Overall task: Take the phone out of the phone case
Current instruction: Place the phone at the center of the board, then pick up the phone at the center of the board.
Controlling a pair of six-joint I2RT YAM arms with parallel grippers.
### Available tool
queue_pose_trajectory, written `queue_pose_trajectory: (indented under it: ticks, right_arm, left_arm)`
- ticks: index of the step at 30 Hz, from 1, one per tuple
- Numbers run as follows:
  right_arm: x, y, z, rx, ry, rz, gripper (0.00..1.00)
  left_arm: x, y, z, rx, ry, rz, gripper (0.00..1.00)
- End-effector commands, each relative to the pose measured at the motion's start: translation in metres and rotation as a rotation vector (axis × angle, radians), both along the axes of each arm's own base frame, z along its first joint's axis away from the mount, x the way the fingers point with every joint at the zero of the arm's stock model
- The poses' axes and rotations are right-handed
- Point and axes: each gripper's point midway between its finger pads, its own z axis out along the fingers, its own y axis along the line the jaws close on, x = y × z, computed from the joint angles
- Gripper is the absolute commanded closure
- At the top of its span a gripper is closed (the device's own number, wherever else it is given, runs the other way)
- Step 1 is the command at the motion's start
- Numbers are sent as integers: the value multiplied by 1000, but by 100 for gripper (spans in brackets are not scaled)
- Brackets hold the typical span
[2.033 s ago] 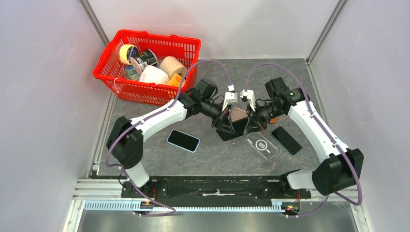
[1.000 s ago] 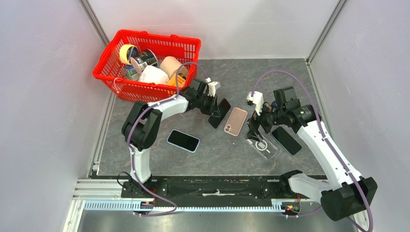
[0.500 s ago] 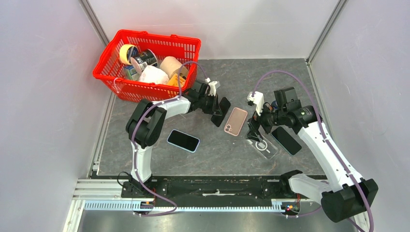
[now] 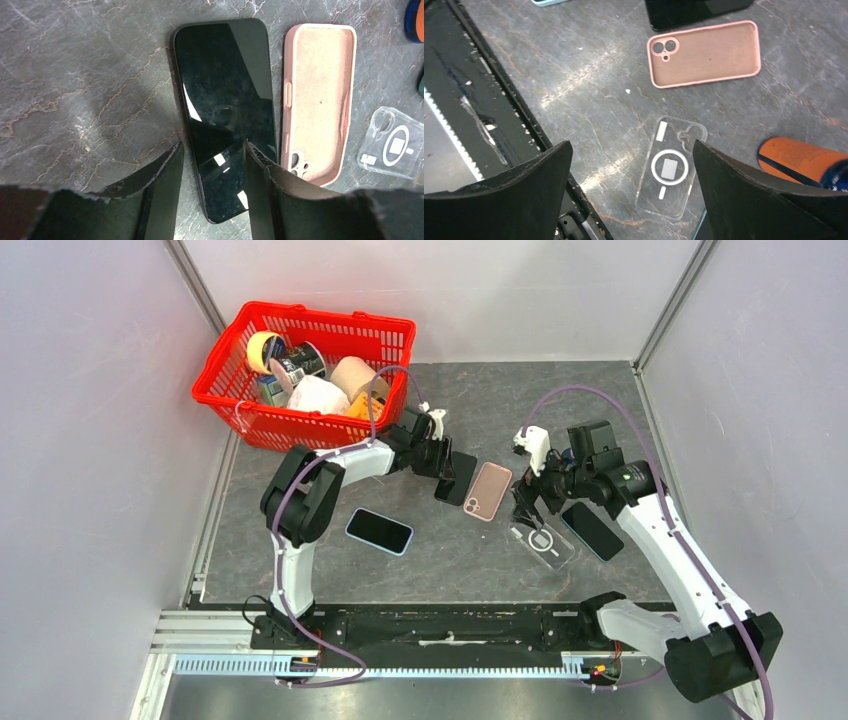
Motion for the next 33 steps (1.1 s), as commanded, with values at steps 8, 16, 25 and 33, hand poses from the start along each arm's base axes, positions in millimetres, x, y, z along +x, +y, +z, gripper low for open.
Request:
queue_pose_trajectory:
  ticks: [8, 16, 25, 33]
  right_arm:
    - [12, -11, -2, -9, -81, -128, 3]
    - [5, 3, -15, -6, 184, -117, 3]
    - [6, 57, -44, -165, 19, 79, 3]
    - [19, 141, -55, -142, -106, 207, 3]
  left_arm:
    - [11, 30, 31, 148, -160, -25, 38]
    - [-6, 47, 99, 146, -379, -131, 36]
    - [-79, 104, 136, 277, -588, -375, 32]
    - [-145, 184, 133, 501, -628, -442, 5]
